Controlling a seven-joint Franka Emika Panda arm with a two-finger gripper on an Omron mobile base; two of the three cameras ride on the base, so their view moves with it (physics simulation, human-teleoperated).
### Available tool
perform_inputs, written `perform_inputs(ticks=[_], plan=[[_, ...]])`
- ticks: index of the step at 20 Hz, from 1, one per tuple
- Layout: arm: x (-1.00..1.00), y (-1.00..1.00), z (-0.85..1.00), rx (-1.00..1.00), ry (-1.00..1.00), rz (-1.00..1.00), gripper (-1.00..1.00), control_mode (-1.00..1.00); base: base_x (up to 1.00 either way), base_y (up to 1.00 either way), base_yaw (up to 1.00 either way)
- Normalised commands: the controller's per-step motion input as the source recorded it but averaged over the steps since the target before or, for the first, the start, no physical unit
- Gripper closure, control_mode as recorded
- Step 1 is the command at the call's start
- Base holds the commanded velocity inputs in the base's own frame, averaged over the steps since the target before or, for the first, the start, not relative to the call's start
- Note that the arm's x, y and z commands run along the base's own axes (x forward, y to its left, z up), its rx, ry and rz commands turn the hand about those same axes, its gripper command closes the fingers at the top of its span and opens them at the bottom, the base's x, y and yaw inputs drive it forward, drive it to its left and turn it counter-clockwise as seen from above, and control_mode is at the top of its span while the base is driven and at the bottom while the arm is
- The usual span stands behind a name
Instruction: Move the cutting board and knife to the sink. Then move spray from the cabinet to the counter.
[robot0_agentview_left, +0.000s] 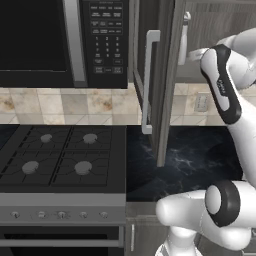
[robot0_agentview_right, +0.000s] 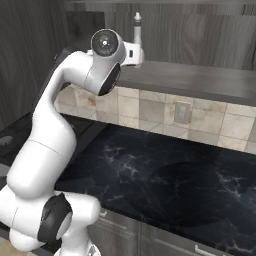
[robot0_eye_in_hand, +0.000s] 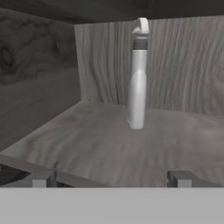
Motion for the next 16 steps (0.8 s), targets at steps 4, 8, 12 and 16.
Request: perform_inputs(ticks=[4, 8, 12, 16], plan=[[0.37, 0.02, 0.23, 0.00, 0.02, 0.00, -1.00, -1.00, 0.00, 0.00, 0.00], [0.39, -0.03, 0.10, 0.00, 0.02, 0.00, -1.00, -1.00, 0.00, 0.00, 0.00], [0.35, -0.09, 0.02, 0.01, 0.04, 0.00, -1.00, -1.00, 0.00, 0.00, 0.00], [0.28, -0.09, -0.01, 0.02, 0.02, 0.00, -1.00, -1.00, 0.00, 0.00, 0.00]])
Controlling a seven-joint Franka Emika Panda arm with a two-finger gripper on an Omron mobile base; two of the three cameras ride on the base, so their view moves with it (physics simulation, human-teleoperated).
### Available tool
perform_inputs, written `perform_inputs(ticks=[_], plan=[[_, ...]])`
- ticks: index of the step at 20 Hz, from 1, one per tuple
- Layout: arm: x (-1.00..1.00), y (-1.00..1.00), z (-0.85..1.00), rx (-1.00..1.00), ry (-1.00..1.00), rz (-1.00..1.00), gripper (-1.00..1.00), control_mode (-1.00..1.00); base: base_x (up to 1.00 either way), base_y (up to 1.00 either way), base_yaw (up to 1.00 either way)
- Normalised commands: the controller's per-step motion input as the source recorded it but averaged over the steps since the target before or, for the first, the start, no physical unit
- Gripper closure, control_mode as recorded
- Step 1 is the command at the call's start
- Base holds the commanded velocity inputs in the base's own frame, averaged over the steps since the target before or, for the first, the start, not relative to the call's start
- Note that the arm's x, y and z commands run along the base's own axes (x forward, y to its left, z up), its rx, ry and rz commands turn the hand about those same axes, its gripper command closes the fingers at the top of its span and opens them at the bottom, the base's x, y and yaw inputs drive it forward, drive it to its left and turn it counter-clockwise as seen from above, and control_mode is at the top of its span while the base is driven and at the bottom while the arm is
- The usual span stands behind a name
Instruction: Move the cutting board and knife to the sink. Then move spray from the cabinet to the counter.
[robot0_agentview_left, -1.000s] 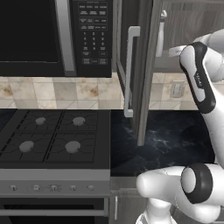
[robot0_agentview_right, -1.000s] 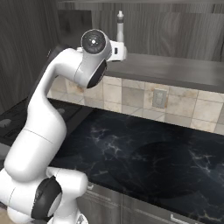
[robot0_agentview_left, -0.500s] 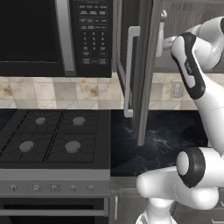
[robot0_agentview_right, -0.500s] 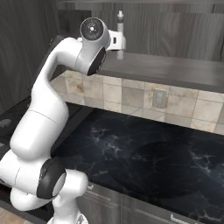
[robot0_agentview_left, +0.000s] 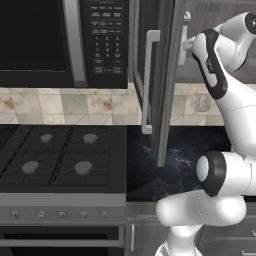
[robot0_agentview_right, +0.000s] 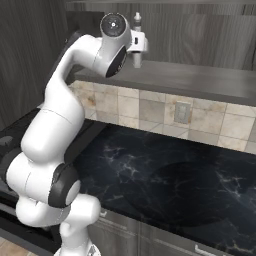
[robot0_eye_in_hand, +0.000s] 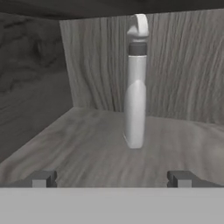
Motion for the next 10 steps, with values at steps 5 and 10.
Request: perform_inputs(ticks=[5, 10], plan=[[0.25, -0.08, -0.01, 0.03, 0.01, 0.00, -1.00, -1.00, 0.00, 0.00, 0.00], [0.24, -0.10, -0.05, 0.02, 0.00, 0.00, -1.00, -1.00, 0.00, 0.00, 0.00]])
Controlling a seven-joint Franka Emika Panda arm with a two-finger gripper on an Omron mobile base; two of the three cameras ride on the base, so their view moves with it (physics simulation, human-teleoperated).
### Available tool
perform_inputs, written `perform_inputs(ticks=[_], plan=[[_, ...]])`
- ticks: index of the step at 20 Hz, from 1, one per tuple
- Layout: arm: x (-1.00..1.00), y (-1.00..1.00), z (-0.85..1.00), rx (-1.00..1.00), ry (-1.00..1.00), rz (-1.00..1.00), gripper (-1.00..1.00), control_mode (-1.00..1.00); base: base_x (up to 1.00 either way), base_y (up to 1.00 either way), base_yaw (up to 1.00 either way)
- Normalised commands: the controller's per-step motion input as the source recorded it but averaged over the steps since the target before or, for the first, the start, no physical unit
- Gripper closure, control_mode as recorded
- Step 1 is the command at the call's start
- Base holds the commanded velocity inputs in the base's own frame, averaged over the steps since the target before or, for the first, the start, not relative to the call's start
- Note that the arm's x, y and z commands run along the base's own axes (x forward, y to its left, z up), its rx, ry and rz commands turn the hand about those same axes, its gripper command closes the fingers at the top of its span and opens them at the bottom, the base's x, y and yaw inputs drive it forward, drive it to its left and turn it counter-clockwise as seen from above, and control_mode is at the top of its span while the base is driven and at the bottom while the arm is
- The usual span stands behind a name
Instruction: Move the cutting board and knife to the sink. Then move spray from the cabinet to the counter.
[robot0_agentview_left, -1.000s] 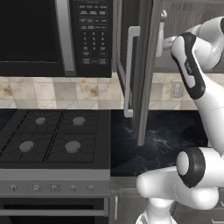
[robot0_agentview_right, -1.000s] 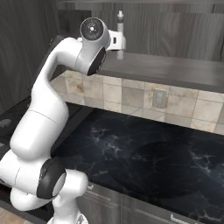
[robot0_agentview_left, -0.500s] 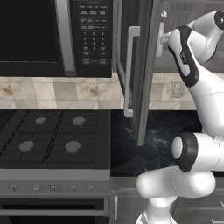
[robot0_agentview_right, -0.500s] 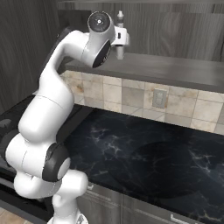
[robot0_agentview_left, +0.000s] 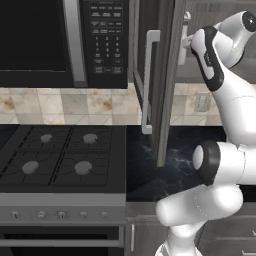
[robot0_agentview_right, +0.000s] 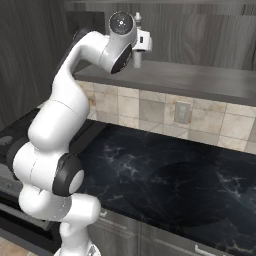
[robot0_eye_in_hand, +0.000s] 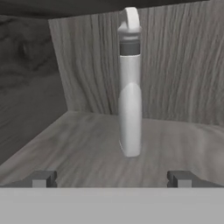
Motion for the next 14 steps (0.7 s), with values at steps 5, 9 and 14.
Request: perform_inputs(ticks=[5, 9, 14], plan=[[0.19, -0.14, -0.06, 0.01, 0.00, 0.02, -1.00, -1.00, 0.00, 0.00, 0.00], [0.20, -0.04, -0.08, 0.00, 0.00, 0.01, -1.00, -1.00, 0.00, 0.00, 0.00], [0.24, -0.01, -0.07, 0.02, 0.00, 0.01, -1.00, -1.00, 0.00, 0.00, 0.00]])
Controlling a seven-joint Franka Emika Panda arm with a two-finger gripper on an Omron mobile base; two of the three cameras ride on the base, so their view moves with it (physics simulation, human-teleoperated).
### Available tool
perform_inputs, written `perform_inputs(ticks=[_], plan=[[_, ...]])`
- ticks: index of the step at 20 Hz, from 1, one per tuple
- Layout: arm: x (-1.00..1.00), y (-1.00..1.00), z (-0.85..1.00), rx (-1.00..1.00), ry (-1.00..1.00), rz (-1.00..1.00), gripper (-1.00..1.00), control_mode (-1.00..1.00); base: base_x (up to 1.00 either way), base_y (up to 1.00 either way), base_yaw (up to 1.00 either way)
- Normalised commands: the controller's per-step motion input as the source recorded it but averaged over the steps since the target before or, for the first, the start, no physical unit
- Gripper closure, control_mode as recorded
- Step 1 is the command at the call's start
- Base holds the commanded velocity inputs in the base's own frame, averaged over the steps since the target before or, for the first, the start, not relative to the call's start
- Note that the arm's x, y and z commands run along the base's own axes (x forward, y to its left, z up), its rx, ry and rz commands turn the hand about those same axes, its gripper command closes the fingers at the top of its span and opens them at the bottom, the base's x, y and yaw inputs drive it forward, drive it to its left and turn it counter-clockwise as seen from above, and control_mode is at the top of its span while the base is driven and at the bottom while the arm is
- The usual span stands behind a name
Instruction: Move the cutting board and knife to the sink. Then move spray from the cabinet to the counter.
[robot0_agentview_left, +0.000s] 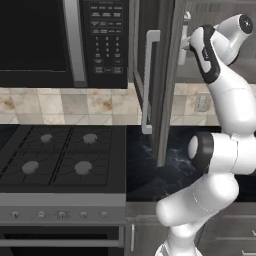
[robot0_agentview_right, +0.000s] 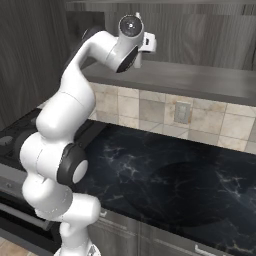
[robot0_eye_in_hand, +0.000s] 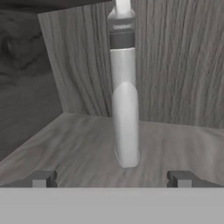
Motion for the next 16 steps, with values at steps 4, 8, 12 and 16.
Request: perform_inputs(ticks=[4, 8, 12, 16], plan=[[0.27, 0.00, -0.06, 0.01, 0.00, 0.00, -1.00, -1.00, 0.00, 0.00, 0.00], [0.29, 0.00, -0.07, 0.01, 0.00, 0.00, -1.00, -1.00, 0.00, 0.00, 0.00], [0.24, 0.00, -0.06, 0.01, 0.00, 0.00, -1.00, -1.00, 0.00, 0.00, 0.00], [0.25, 0.00, -0.08, 0.01, 0.01, 0.00, -1.00, -1.00, 0.00, 0.00, 0.00]])
